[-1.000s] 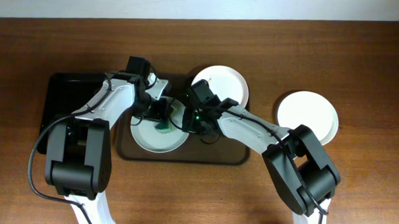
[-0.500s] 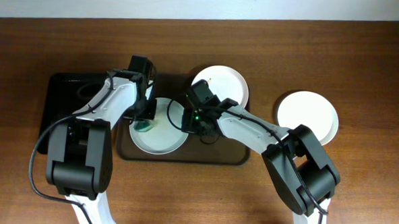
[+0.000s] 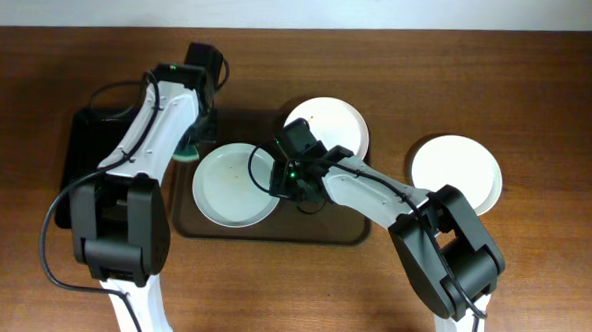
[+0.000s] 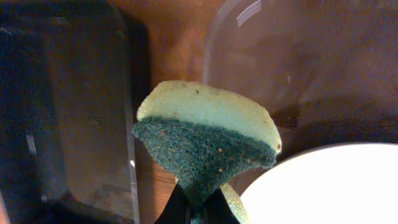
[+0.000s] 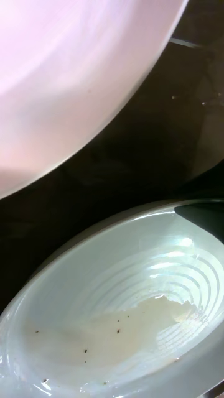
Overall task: Clean dirty plates on tray and stack at the side
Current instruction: 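Raise the sponge up and away from the plate with the left gripper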
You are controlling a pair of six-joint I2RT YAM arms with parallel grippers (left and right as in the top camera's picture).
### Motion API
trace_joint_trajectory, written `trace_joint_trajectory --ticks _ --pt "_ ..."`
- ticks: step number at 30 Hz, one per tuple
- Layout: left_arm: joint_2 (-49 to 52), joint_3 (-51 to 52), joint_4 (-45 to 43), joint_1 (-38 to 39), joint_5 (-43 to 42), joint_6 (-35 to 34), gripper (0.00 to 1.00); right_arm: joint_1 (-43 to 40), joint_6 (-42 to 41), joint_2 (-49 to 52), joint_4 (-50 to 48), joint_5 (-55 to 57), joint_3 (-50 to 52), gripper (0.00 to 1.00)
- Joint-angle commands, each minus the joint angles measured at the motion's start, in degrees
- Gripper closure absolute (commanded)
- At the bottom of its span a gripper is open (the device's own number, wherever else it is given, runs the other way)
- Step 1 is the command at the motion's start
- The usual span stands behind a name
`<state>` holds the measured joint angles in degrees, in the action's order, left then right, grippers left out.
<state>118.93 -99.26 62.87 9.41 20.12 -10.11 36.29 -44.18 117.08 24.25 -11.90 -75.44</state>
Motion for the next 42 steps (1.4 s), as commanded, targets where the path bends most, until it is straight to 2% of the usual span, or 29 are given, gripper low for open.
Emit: trace_joint_trajectory --ticks 1,4,5,12,14,16,22,30,38,42 --pt "0.42 -3.61 1.11 1.29 -9.81 6.08 1.0 -0.33 0.0 0.7 0.42 1.38 0.11 0.96" --pt "0.66 -2.75 1.44 2.56 -29.14 18.71 1.0 -0.33 0.0 0.7 0.42 1.38 0.11 0.96" --pt "0.98 -2.14 1.57 3.04 -32.57 21.09 1.0 -0.33 0.0 0.7 0.42 1.38 0.11 0.96" --pt "4.11 2.73 1.46 5.46 -33.7 24.17 1.0 -0.37 0.0 0.7 0.42 1.38 0.11 0.96" --pt "4.52 4.2 1.38 5.49 -37.68 27.78 1.0 -0.37 0.0 0.7 0.42 1.38 0.11 0.96" --pt "4.72 5.27 0.63 5.49 -38.53 28.22 1.0 -0.37 0.0 0.7 0.42 1.38 0.11 0.96" --pt "6.86 7.41 -2.91 4.92 -34.91 26.93 1.0 -0.37 0.0 0.7 0.44 1.38 0.11 0.96" --pt "8.98 7.41 -8.79 3.98 -18.71 16.81 1.0 -0.37 0.0 0.7 0.66 1.36 0.11 0.96" --pt "9.01 7.41 -10.64 0.22 -14.08 15.23 1.0 -0.37 0.0 0.7 0.83 1.38 0.11 0.96" --pt "8.98 7.1 -10.8 -0.11 -8.63 10.78 1.0 -0.37 -0.02 0.7 0.83 1.38 0.11 0.96"
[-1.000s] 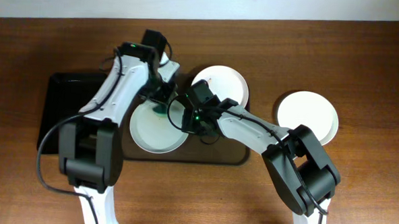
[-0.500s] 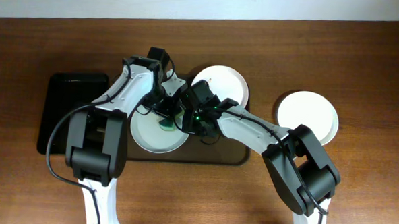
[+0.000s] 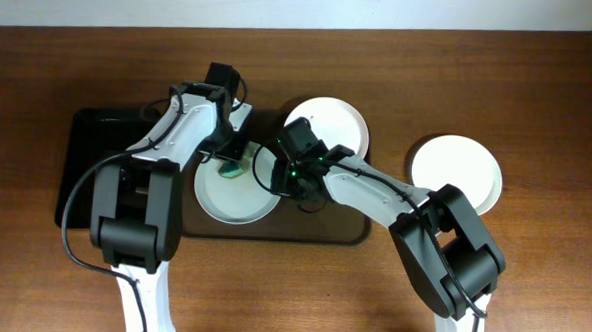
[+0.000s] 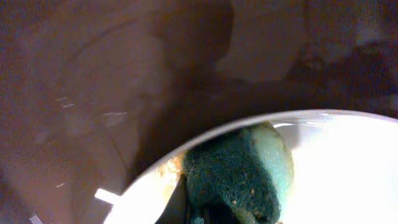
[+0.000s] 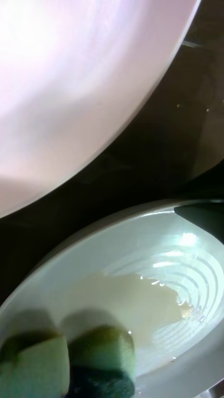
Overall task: Clean dirty plates on tray and stack at the side
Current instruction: 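Raise the sponge up and away from the plate with the left gripper, then lift the pale green plate with the right gripper and carry it right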
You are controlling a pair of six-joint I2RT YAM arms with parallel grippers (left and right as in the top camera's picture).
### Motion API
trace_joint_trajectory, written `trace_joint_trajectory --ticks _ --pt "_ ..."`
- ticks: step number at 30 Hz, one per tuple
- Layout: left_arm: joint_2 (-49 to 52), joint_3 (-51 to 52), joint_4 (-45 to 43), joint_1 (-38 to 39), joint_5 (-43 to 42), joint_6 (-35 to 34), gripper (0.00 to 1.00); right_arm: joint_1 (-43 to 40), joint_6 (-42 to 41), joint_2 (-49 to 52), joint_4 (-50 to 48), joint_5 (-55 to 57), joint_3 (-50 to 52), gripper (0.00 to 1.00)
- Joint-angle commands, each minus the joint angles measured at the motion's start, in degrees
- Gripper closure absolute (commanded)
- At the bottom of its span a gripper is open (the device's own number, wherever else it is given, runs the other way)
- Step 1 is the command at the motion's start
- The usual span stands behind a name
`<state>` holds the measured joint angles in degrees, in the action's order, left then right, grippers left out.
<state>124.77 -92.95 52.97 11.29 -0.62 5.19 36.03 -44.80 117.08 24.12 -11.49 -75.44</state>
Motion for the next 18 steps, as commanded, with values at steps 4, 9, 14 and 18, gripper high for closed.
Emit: trace_joint_trajectory --ticks 4,9,14,18 --pt "3.15 -1.95 1.53 -1.18 12.35 -5.9 1.0 -0.11 0.61 0.7 1.01 0.96 0.11 0.96" --pt "3.15 -11.26 7.23 -0.28 12.79 -6.12 1.0 -0.11 0.59 0.7 1.4 1.01 0.11 0.96" --pt "3.15 -22.18 15.15 -0.2 19.58 -11.8 1.0 -0.11 0.59 0.7 1.79 1.01 0.11 0.96" --pt "3.15 -27.21 19.06 -0.2 19.5 -12.33 1.0 -0.11 0.61 0.57 2.05 0.96 0.09 0.96"
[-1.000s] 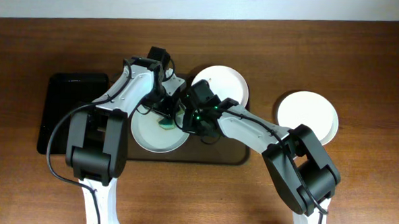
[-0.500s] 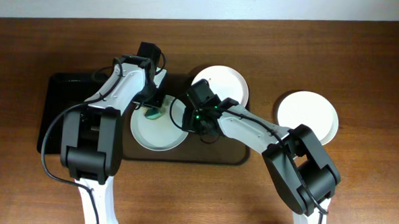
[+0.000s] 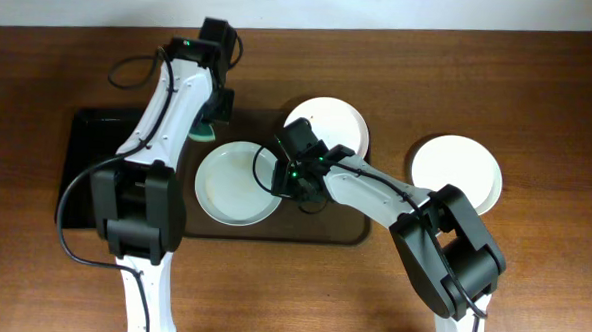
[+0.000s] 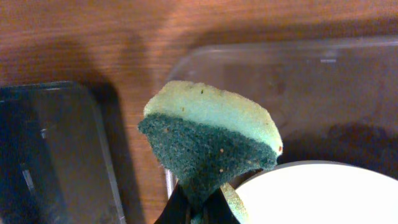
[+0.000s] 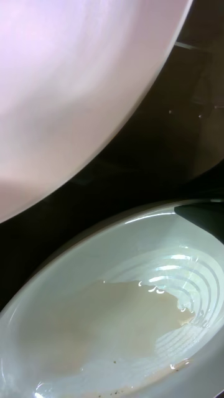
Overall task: Clean dirty plates on tray and stack at the side
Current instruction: 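Lift the pale green plate with the right gripper and carry it right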
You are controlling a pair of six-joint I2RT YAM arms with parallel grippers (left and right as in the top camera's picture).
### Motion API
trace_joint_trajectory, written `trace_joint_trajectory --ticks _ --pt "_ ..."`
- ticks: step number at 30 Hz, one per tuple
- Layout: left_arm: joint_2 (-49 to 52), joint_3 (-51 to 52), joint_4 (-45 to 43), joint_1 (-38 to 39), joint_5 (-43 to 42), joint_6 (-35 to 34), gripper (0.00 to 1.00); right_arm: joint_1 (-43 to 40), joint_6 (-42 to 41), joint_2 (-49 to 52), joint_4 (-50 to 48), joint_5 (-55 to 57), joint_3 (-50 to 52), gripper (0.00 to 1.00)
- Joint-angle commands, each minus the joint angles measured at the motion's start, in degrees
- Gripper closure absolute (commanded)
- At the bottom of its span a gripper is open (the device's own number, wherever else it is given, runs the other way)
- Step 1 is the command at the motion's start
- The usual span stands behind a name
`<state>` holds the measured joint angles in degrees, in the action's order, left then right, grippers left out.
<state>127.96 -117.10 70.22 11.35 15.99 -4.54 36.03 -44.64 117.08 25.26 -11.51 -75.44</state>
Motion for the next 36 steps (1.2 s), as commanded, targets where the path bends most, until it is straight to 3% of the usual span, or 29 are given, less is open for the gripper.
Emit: trace_joint_trajectory --ticks 1,9,17,27,29,36 --pt "-0.04 -3.1 2.25 -0.35 2.86 -3.26 1.0 -0.11 0.96 -0.11 1.18 1.01 0.04 0.96" --pt "0.11 -2.99 2.1 -2.29 -5.6 -3.76 1.0 1.18 9.22 -8.48 14.36 14.43 -6.56 0.96" --pt "2.93 -2.91 2.36 -3.04 -11.54 -3.72 0.99 8.7 13.33 -11.93 30.36 45.13 -14.16 0.96" --pt "3.93 -2.89 2.47 -3.28 -14.8 -3.56 1.0 23.45 12.66 -11.87 31.15 90.99 -14.14 0.96" --pt "3.93 -2.89 2.45 -3.28 -14.8 -3.56 1.0 24.92 12.66 -11.87 29.79 95.97 -14.14 0.96" --pt "3.93 -2.89 2.47 -3.3 -14.8 -3.56 1.0 25.53 12.2 -11.87 29.33 97.39 -14.12 0.96"
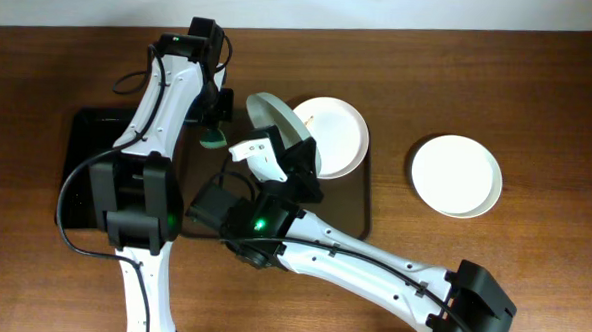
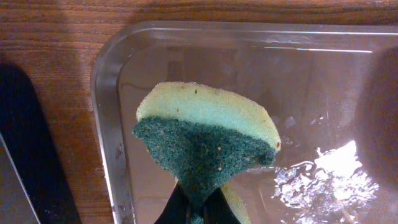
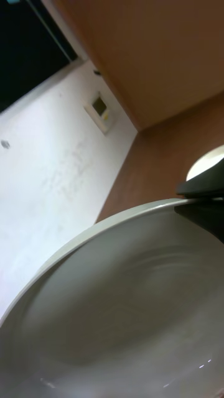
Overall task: Clean dirty plates on tray and stack at the side
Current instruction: 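Lift the pale green plate with the right gripper and carry it right, then lower the pale green plate onto the white plate and release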
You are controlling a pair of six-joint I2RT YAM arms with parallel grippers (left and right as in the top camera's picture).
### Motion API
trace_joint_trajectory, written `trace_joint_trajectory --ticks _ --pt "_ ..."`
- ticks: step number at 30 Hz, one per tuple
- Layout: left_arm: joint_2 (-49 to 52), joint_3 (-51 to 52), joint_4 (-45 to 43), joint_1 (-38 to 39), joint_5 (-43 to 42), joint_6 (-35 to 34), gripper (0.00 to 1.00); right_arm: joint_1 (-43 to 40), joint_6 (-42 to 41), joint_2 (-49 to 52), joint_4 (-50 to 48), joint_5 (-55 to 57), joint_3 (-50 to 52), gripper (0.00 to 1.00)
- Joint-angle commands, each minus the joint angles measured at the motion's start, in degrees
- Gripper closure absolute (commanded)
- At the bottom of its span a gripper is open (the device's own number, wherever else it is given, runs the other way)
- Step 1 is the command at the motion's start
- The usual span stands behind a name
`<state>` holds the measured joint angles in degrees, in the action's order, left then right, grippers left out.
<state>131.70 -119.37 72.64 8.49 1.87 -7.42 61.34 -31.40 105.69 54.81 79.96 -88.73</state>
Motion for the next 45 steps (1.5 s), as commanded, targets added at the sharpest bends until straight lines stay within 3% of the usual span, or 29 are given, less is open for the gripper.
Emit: trace_joint_trajectory --ticks 1,13,18,24,29,34,45 --pt "0.2 -0.61 0.04 -0.44 -0.66 -0.68 1.0 0.22 -1.05 -0.48 -0.22 6.29 -0.83 0.96" --pt "0.2 -0.61 0.11 -0.42 -0.63 -0.68 1.0 0.2 -2.08 -0.48 -0.17 3.41 -0.85 0.96" --pt "0.2 -0.61 0.42 -0.42 -0.61 -0.68 1.0 -0.76 -2.1 -0.57 0.61 -12.81 -0.85 0.96" --pt "0.2 -0.61 0.55 -0.42 -0.63 -0.66 0.99 -5.7 -8.09 -4.2 6.49 -31.15 -0.85 0.96" --pt "0.2 -0.61 0.52 -0.42 -0.63 -0.66 0.99 -13.84 -5.86 -11.13 6.32 -47.8 -0.85 0.96" --pt "0.2 -0.61 0.5 -0.52 -0.63 -0.66 1.0 -26.97 -3.17 -16.41 7.39 -63.54 -0.85 0.96" --pt "0.2 -0.61 0.7 -0.52 -0.63 -0.66 1.0 -59.98 -0.55 -17.09 10.08 -73.55 5.44 0.96"
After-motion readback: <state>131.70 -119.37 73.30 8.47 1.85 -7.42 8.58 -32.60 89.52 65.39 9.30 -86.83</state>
